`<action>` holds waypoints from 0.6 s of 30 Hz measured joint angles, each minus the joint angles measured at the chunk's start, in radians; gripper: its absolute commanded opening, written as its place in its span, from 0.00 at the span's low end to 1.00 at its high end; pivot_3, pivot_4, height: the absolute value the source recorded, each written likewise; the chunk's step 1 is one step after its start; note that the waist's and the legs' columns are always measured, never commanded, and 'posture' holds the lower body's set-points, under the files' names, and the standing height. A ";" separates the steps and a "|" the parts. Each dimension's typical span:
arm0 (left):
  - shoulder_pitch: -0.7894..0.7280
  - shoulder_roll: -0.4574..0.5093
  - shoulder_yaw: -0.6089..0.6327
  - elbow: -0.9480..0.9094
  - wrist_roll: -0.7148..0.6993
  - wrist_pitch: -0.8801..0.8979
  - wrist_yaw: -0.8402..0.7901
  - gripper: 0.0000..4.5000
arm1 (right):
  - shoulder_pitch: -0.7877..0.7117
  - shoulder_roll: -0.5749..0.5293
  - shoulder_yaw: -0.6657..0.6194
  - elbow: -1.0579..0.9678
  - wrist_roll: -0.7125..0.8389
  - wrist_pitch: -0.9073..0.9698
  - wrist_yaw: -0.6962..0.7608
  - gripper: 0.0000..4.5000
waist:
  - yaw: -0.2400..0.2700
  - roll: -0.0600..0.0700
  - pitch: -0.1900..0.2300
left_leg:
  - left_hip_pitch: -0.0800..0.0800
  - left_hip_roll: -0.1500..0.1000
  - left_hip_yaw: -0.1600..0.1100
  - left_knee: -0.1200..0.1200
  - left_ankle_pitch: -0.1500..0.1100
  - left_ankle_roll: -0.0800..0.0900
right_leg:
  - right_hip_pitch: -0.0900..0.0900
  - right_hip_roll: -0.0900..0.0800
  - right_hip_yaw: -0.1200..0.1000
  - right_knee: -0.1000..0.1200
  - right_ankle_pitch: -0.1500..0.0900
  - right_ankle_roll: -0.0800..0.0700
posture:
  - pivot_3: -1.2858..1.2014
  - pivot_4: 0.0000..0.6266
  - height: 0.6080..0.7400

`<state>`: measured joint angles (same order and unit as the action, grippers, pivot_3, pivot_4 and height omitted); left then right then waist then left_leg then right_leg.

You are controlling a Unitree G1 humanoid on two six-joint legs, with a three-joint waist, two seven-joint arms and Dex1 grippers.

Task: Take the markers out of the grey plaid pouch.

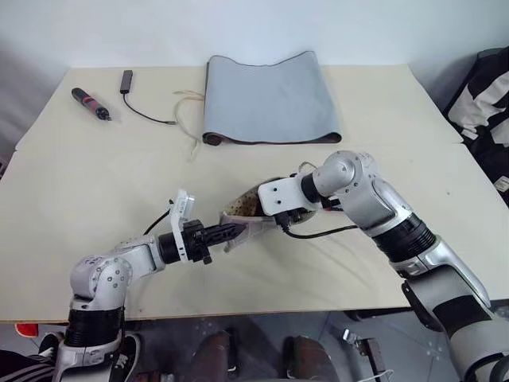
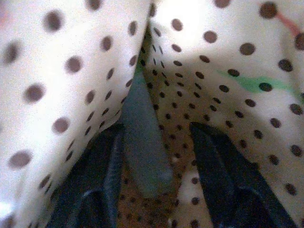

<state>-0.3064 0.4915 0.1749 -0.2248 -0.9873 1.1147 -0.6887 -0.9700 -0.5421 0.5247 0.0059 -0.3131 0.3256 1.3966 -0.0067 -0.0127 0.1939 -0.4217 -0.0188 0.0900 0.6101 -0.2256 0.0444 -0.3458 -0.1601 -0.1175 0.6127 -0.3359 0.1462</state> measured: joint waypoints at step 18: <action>0.038 0.054 -0.109 0.037 0.200 -0.243 -0.075 0.00 | 0.016 -0.033 0.083 -0.013 0.011 0.019 0.041 0.49 | 0.002 0.000 0.000 | 0.000 0.000 0.003 -0.001 0.000 -0.001 | -0.002 -0.002 0.002 -0.002 0.000 -0.001 | 0.52 0.24 1.00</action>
<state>-0.2683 0.5460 0.0662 -0.1880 -0.7873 0.8720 -0.7635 -0.9543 -0.5755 0.6079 -0.0073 -0.3024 0.3445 1.4380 -0.0046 -0.0129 0.1937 -0.4213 -0.0191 0.0927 0.6092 -0.2261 0.0436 -0.3480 -0.1617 -0.1156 0.6105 -0.3356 0.1456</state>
